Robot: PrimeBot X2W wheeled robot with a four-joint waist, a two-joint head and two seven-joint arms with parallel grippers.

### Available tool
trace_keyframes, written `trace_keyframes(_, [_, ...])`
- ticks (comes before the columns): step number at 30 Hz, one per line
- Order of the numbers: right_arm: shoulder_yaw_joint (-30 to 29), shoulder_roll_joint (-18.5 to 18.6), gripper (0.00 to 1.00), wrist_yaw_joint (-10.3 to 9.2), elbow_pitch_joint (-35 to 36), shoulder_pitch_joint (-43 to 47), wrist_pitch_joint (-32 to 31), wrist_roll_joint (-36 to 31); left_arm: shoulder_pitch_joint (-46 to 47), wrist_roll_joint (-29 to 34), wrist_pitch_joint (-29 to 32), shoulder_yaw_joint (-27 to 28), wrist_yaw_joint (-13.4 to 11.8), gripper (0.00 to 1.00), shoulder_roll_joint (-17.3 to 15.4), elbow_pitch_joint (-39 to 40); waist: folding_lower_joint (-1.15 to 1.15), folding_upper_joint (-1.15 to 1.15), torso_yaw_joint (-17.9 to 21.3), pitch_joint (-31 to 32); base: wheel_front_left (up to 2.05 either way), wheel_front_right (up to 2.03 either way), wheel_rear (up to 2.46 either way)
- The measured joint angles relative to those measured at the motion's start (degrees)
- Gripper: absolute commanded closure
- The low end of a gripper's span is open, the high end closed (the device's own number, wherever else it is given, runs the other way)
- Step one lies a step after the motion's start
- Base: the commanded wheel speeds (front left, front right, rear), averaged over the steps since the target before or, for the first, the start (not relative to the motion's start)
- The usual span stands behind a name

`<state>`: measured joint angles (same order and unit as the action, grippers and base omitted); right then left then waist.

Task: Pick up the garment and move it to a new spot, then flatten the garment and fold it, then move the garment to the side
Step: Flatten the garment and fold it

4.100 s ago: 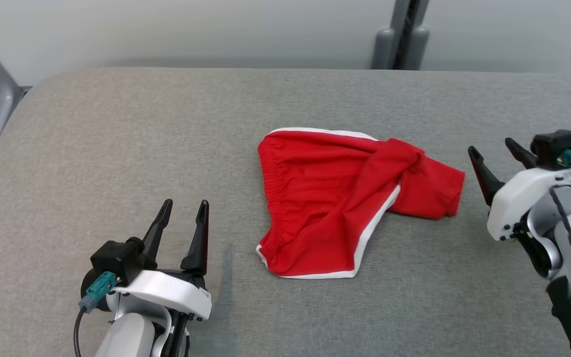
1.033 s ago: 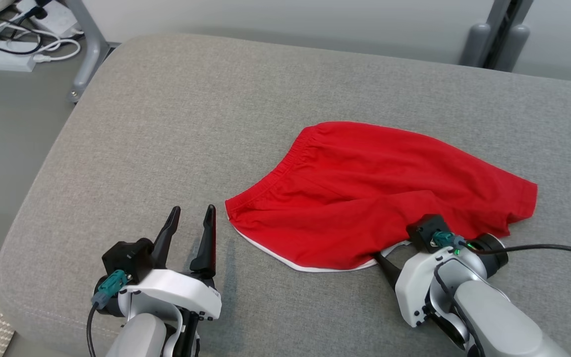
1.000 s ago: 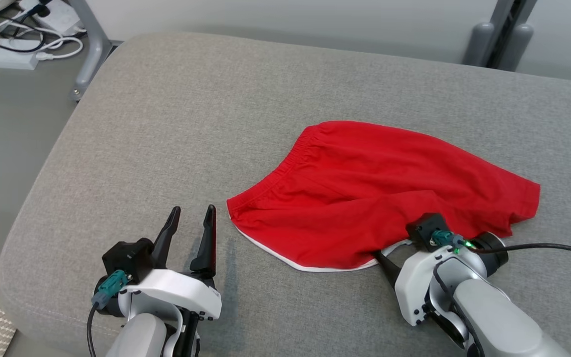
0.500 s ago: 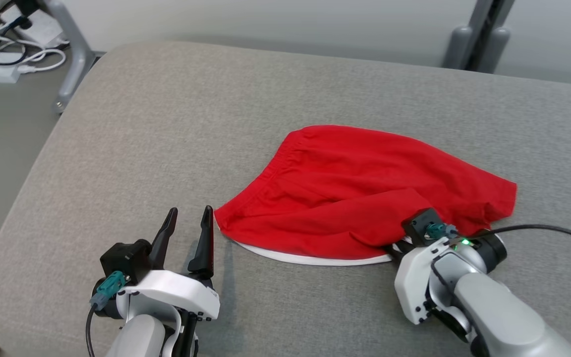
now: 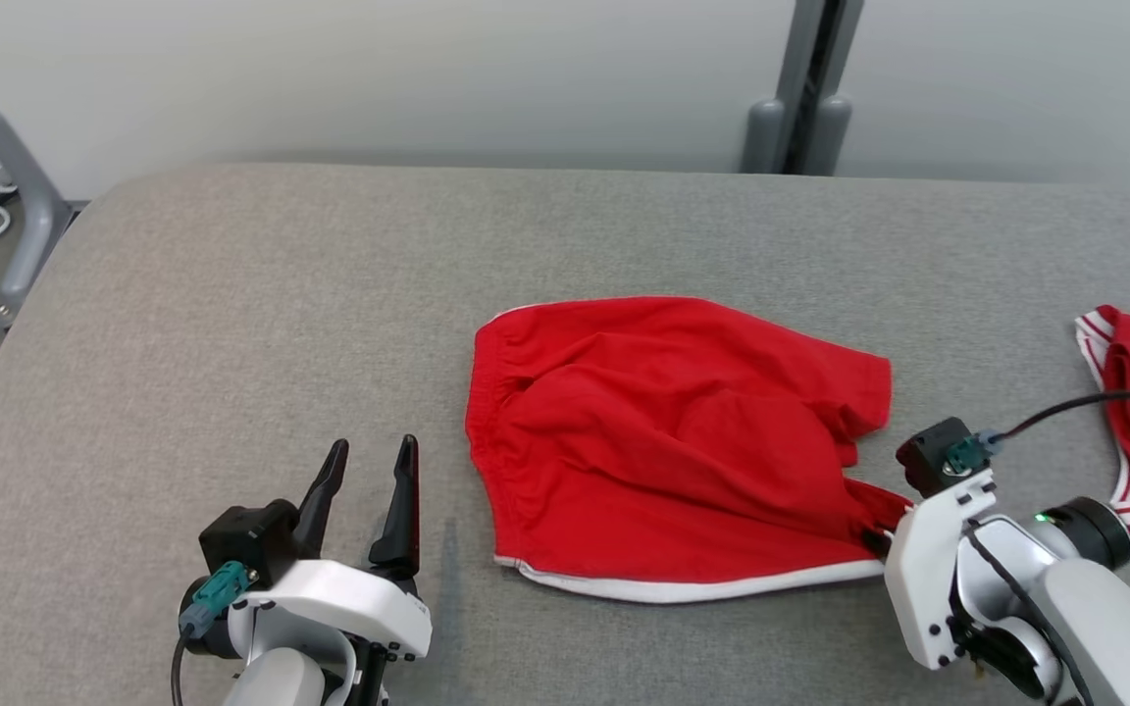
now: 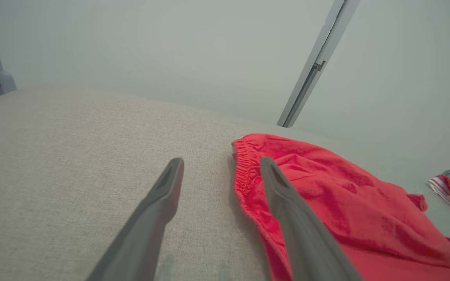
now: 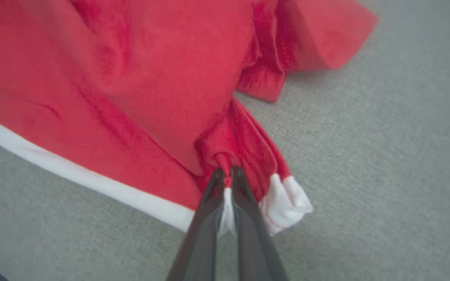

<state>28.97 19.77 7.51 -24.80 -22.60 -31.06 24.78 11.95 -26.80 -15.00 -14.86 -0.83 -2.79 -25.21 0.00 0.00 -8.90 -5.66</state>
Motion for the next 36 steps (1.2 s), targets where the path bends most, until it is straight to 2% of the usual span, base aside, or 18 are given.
trace_keyframes(2, [-3.83,-0.53,1.00,0.00,3.87,3.00,-2.59,-1.18,-0.07,0.05,0.00,0.04,0.00,0.00,0.00,-0.02,0.00,0.00,0.80,0.52,0.00,0.00,0.00])
trace_keyframes(3, [-6.33,-1.23,0.35,0.00,5.97,4.64,-3.21,-2.18,-0.15,0.07,0.00,0.01,0.00,0.00,-0.01,-0.02,0.00,0.00,1.19,0.76,0.00,0.00,0.00])
trace_keyframes(4, [-8.26,-2.15,0.00,0.00,7.62,6.22,-4.11,-3.19,-0.30,0.07,0.00,0.03,0.00,0.00,-0.01,-0.04,0.00,0.00,1.53,0.95,0.00,0.00,0.00])
trace_keyframes(7, [-12.55,-4.82,0.00,0.00,12.74,11.20,-5.90,-6.57,-0.73,0.30,0.00,-0.11,0.12,0.00,-0.02,-0.20,0.00,0.00,2.44,1.41,0.00,0.00,0.00])
trace_keyframes(11, [-18.29,-8.34,0.00,0.00,19.17,14.35,-4.37,-9.70,-0.83,0.57,0.00,-0.21,0.34,0.00,-0.02,-0.44,0.00,0.00,3.33,1.65,0.00,0.00,0.00])
trace_keyframes(17, [-25.29,-11.25,0.00,0.00,24.15,16.52,5.63,-13.55,-0.86,1.00,0.00,-0.78,0.63,0.00,-0.03,-0.52,0.00,0.00,4.13,1.27,0.00,0.00,0.00])
trace_keyframes(20, [-28.49,-13.38,0.00,0.00,23.83,17.64,12.46,-13.95,-0.95,1.09,0.00,-1.93,0.99,0.00,-0.02,-0.93,0.00,0.00,4.31,0.84,0.00,0.00,0.00])
trace_keyframes(21, [-29.80,-13.63,0.00,0.00,22.73,18.01,16.91,-15.39,-1.00,1.14,0.00,-2.83,1.27,0.00,0.00,-1.34,0.00,0.00,4.34,0.41,0.00,0.00,0.00])
trace_keyframes(24, [-31.27,-14.64,0.00,-0.01,20.27,18.25,21.74,-15.73,-1.16,1.47,0.00,-3.99,1.54,0.00,-0.01,-1.86,0.00,0.00,4.40,-0.17,0.00,0.00,0.00])
trace_keyframes(31, [-32.16,-15.78,0.00,-0.01,15.36,17.03,26.92,-16.29,-2.81,0.33,1.01,-6.98,2.36,0.00,0.03,-3.66,0.00,0.00,4.73,-0.76,0.00,0.00,0.00])
trace_keyframes(36, [-32.73,-16.15,0.00,-0.01,12.95,16.03,28.66,-16.39,-4.31,-0.01,3.96,-8.06,1.74,0.00,-0.02,-4.50,0.00,0.00,4.67,-0.64,0.00,0.00,0.00])
